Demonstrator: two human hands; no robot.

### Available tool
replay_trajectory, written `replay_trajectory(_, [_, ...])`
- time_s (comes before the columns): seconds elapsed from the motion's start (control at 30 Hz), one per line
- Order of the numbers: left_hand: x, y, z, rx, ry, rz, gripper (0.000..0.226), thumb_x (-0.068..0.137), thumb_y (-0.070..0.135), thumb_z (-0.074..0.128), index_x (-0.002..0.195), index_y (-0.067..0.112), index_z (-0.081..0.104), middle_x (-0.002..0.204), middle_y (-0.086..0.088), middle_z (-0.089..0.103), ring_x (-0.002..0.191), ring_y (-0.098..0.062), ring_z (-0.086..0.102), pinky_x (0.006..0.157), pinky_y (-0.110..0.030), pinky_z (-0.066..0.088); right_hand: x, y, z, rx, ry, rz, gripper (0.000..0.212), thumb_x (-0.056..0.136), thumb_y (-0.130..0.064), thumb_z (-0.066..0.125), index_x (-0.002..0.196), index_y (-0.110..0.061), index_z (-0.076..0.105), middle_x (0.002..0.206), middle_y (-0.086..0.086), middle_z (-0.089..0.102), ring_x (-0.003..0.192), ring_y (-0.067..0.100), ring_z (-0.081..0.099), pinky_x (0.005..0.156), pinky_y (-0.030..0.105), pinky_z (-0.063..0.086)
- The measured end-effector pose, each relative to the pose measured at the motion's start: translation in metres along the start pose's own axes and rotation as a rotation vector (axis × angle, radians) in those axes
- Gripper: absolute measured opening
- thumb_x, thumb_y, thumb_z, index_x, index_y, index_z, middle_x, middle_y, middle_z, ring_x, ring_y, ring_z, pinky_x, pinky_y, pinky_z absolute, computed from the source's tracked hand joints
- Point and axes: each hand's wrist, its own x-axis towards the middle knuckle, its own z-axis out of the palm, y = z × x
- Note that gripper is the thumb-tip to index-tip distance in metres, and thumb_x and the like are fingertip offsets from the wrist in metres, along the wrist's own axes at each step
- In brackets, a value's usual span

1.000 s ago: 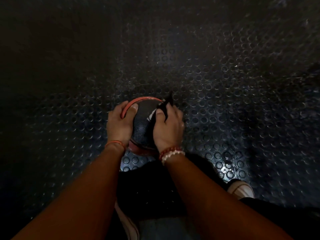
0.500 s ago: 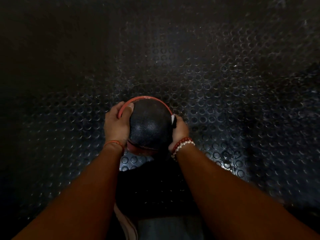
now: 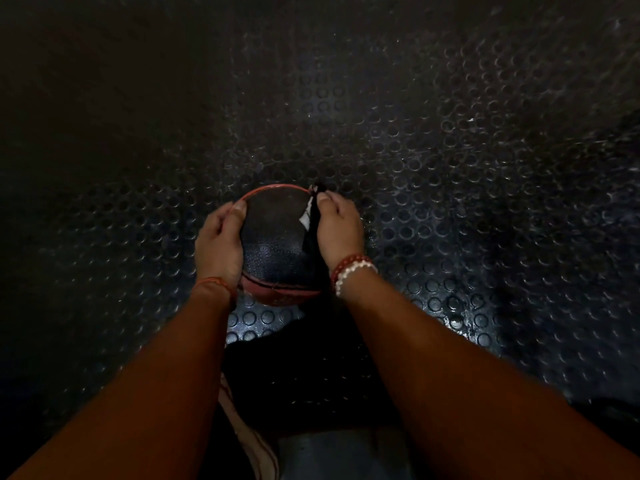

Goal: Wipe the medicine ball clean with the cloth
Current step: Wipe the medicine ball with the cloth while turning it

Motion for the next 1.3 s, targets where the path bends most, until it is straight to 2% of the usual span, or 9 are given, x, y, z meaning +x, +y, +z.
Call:
replay_trajectory(0.27, [-0.001,0.004,-0.004,-0.003,0.005,-0.002,0.018,0.097,0.030,0.058,0.110,0.020,0.067,0.105,0.007,0.065,0.096,-0.004,0.058,0.068,-0.001,0.044,-0.020,0.037,-0.004,0.720,0.074,0.716,0.029,0.093,-0.037,0.057,0.080,-0.014,0.069,0.084,0.010,0.070,0.078,0.026,0.066,0.078,0.039,0.057])
replay_trajectory(0.43, [0.003,0.007,-0.004,0.020,0.020,-0.009,0.028,0.096,0.032,0.058,0.116,0.015,0.068,0.113,0.004,0.066,0.108,-0.007,0.059,0.096,-0.021,0.046,-0.049,0.041,0.025,0.667,0.293,0.559,0.028,0.100,-0.025,0.045,0.113,-0.008,0.063,0.123,0.012,0.061,0.111,0.027,0.058,0.095,0.026,0.049])
replay_trajectory(0.67, [-0.001,0.006,-0.004,0.021,0.050,-0.015,0.028,0.098,0.034,0.055,0.117,0.018,0.066,0.108,0.005,0.064,0.101,-0.006,0.058,0.075,-0.005,0.044,-0.047,0.010,0.015,0.039,0.185,-0.023,0.048,0.096,-0.034,0.046,0.139,-0.011,0.049,0.147,0.009,0.038,0.135,0.023,0.037,0.116,0.034,0.025])
replay_trajectory(0.77, [0.000,0.004,-0.004,0.009,0.050,-0.030,0.029,0.096,0.037,0.057,0.116,0.019,0.067,0.111,0.003,0.066,0.106,-0.009,0.060,0.091,-0.021,0.046,-0.014,0.003,0.008,-0.007,0.023,0.049,0.043,0.097,-0.034,0.046,0.133,-0.011,0.055,0.141,0.007,0.047,0.129,0.024,0.045,0.112,0.033,0.031])
replay_trajectory(0.9, [0.001,-0.002,-0.008,0.013,0.050,-0.059,0.037,0.090,0.048,0.059,0.112,0.021,0.071,0.112,0.005,0.069,0.109,-0.012,0.063,0.104,-0.036,0.047,0.003,0.011,-0.006,0.376,-0.009,0.330,0.028,0.096,-0.027,0.050,0.098,-0.010,0.071,0.114,0.014,0.067,0.114,0.032,0.059,0.103,0.044,0.046])
replay_trajectory(1.0, [0.001,-0.002,-0.008,0.017,0.063,-0.063,0.039,0.092,0.047,0.058,0.117,0.019,0.069,0.115,0.003,0.068,0.110,-0.013,0.062,0.104,-0.036,0.047,-0.015,0.036,-0.002,0.476,0.031,0.558,0.031,0.096,-0.032,0.052,0.107,-0.008,0.069,0.115,0.011,0.066,0.110,0.032,0.062,0.089,0.035,0.053])
replay_trajectory(1.1, [0.001,-0.001,-0.008,0.024,0.063,-0.065,0.040,0.093,0.047,0.057,0.118,0.018,0.069,0.115,0.003,0.068,0.109,-0.013,0.062,0.102,-0.032,0.047,-0.035,0.058,0.020,0.683,0.182,0.693,0.043,0.079,-0.054,0.062,0.095,-0.015,0.070,0.117,0.012,0.067,0.109,0.027,0.063,0.101,0.042,0.048])
replay_trajectory(1.2, [0.000,0.001,-0.006,0.017,0.057,-0.054,0.040,0.093,0.045,0.057,0.118,0.016,0.069,0.117,0.000,0.069,0.111,-0.015,0.063,0.102,-0.034,0.048,-0.050,0.048,0.028,0.723,0.291,0.609,0.039,0.097,-0.033,0.049,0.118,-0.004,0.063,0.119,0.013,0.063,0.109,0.024,0.057,0.104,0.036,0.043])
replay_trajectory(1.3, [0.000,0.002,-0.004,0.031,0.058,-0.031,0.040,0.094,0.043,0.057,0.120,0.014,0.068,0.119,0.001,0.068,0.113,-0.014,0.061,0.103,-0.030,0.046,-0.068,0.032,0.028,0.308,0.316,0.347,0.055,0.096,-0.041,0.042,0.138,-0.005,0.047,0.142,0.017,0.045,0.130,0.028,0.043,0.111,0.031,0.029])
